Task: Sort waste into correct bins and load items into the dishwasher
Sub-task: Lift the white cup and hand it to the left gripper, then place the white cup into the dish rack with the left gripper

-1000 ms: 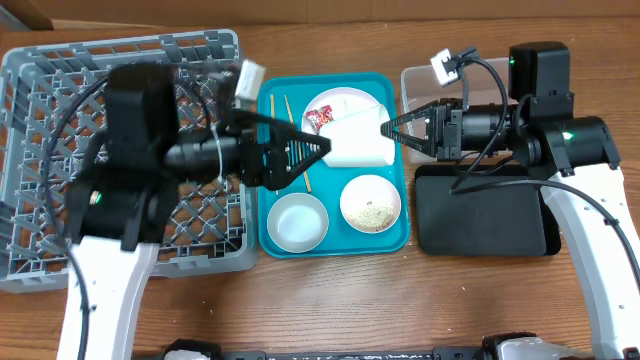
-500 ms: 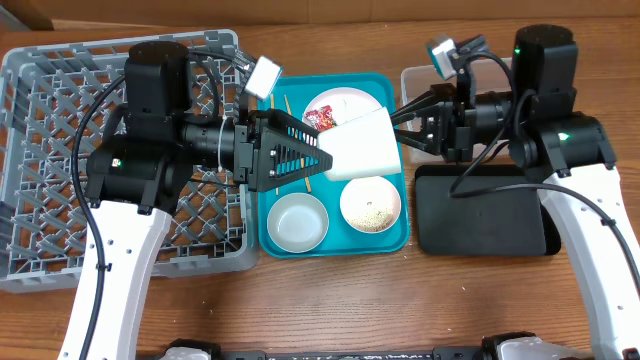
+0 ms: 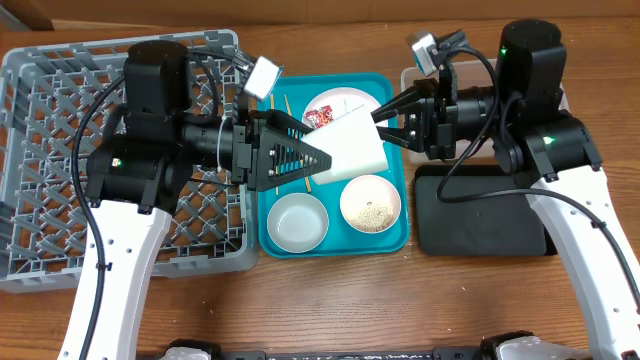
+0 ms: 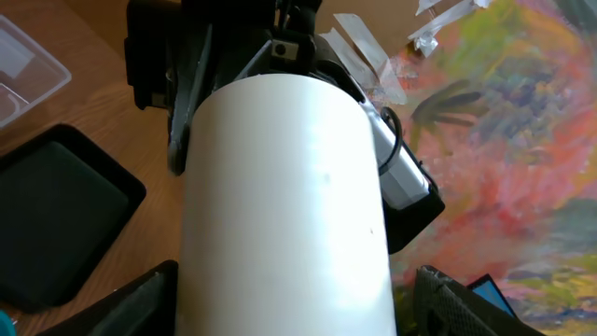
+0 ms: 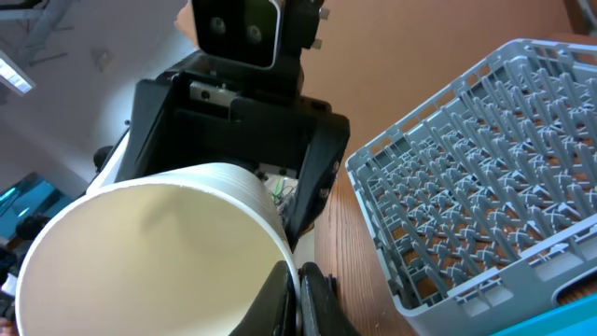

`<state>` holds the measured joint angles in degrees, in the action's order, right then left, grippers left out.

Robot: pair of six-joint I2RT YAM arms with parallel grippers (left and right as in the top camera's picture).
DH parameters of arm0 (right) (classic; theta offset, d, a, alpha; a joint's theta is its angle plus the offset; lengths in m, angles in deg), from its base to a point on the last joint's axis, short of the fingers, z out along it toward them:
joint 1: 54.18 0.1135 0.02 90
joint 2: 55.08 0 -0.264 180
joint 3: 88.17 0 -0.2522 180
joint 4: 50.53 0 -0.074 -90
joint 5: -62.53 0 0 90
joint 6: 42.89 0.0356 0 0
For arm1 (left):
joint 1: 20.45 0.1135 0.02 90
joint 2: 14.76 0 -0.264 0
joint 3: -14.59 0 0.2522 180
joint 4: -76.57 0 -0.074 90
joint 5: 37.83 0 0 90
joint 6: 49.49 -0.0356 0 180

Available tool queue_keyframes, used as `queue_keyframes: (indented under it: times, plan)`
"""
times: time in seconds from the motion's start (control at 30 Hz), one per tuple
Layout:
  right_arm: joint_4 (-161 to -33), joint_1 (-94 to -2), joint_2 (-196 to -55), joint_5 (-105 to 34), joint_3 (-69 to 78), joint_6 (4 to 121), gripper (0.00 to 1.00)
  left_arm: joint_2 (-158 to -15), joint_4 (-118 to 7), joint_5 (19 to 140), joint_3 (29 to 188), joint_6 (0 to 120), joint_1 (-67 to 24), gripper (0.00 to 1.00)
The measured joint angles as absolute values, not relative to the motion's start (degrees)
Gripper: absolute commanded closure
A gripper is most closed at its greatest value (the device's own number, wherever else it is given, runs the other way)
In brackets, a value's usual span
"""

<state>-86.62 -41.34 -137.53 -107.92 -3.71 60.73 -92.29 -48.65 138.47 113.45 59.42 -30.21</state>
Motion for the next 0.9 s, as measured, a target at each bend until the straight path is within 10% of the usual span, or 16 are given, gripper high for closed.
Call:
queue_keyframes:
  times: [0.13, 0.37, 0.4, 0.47, 0.53, 0.9]
  plan:
    - [-85.83, -41.27, -137.53, -106.08, -3.71, 62.83, 0.96, -92.29, -48.52, 138.34, 113.45, 59.42, -30.69, 0.07]
    - [-85.33, -41.01, -137.53, -105.45, -3.71, 64.67, 0.96, -92.56, -47.71, 136.92, 113.45, 59.51, -30.75, 0.34]
    - [-85.33, -41.01, -137.53, -105.36, -3.71, 64.84, 0.92, -92.58, -47.69, 136.74, 113.45, 59.40, -30.75, 0.35]
    - [-85.40, -41.01, -137.53, -105.01, -3.71, 65.26, 0.47, -92.62, -47.67, 136.35, 113.45, 59.44, -30.75, 0.38]
    - [-85.50, -41.01, -137.53, -104.00, -3.71, 65.13, 0.23, -92.62, -47.71, 136.61, 113.45, 59.40, -30.88, 0.41]
    - [-101.00, -41.99, -137.55, -94.76, -3.67, 65.17, 0.00, -87.90, -43.21, 123.96, 113.43, 59.69, -27.23, 0.45]
